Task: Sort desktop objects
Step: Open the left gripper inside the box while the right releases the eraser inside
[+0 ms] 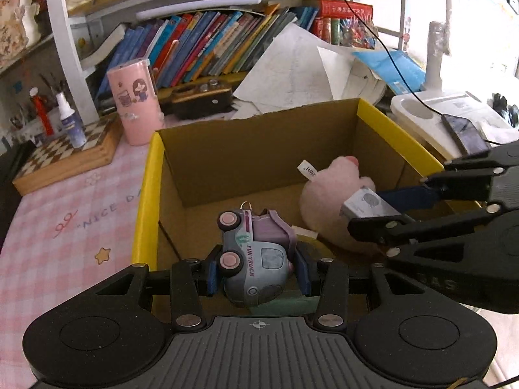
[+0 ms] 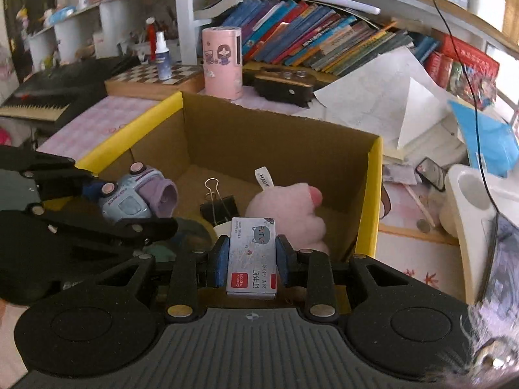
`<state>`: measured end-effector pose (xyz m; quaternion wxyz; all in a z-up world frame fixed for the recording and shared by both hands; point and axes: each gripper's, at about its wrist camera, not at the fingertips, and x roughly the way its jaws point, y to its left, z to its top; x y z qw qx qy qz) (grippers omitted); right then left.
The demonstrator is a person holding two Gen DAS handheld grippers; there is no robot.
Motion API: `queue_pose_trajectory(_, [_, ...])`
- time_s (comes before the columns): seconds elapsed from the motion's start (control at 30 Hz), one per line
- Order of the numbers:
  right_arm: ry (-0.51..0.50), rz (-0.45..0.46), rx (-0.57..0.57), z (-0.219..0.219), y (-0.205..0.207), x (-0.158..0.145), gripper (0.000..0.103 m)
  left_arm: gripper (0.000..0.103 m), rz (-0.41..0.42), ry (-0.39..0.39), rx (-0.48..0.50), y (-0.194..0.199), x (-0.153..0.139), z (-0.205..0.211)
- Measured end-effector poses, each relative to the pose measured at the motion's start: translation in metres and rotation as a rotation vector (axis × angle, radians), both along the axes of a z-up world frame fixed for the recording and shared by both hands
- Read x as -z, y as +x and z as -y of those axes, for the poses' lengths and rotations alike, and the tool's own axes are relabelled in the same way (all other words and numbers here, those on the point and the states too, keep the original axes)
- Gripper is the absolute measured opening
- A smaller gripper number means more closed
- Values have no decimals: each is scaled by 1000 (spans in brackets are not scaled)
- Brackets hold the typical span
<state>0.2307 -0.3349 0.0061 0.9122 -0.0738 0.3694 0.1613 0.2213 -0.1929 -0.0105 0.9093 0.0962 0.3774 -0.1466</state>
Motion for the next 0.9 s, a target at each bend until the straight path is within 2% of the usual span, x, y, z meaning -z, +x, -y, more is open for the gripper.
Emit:
queue_pose_trajectory(0.13, [-65,4,-50,-3,10,4,28,44,-8,13,-10,3,3,3])
queue_pose_trajectory(0.33, [-66,-5,-57,-3,14,8,28,46,9,38,-26,0,1,6])
queue_pose_trajectory(0.4, [-58,-4,-57,-2,13,7,28,59,45,74,-52,-4,-1,7])
queue_pose_trajectory(0.53, [-7,9,-34,3,9,2,30,63,82,49,-62,-12,-10,1])
queue_pose_trajectory(0.7, [67,44,36,11,-2,-8,42,66,146,25,-94,-30,-26,-7])
queue_pose_trajectory(0.8, [113,83,104,16,-12,-16,61,69,184,-5,-151,-46,-37,-20])
queue_pose_trajectory(0.9, [130,127,158,14,-26,-23,64,71,220,-38,-206,-62,-46,-39])
